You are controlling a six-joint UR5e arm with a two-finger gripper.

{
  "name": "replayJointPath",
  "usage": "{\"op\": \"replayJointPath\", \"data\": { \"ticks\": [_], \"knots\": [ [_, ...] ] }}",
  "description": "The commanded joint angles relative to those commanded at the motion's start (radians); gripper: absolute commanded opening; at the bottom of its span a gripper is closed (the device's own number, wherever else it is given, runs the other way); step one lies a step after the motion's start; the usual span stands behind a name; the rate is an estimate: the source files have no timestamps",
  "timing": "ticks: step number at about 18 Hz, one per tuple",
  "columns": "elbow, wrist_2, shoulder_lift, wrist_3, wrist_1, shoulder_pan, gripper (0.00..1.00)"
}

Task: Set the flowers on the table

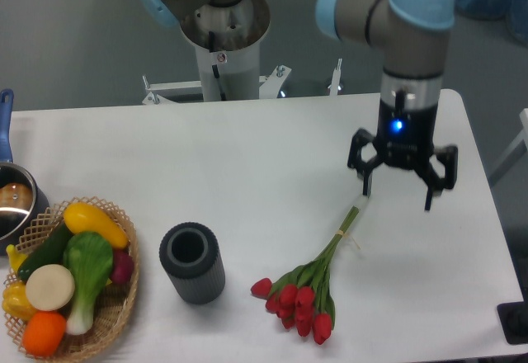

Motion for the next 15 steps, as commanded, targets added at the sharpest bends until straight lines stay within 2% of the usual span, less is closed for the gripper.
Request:
{"op": "replayJointPath", "data": {
  "ticks": [2,4,7,15],
  "knots": [
    [0.002,0.02,0.034,0.101,-0.087,0.003,1.0],
    [0.009,0.048,0.04,0.17,-0.126,0.015,1.0],
    [0.012,0.072,0.046,0.213,-0.148,0.041,1.0],
    [0.017,0.072,0.057,0.217,-0.148,0.061,1.0]
  ]
}}
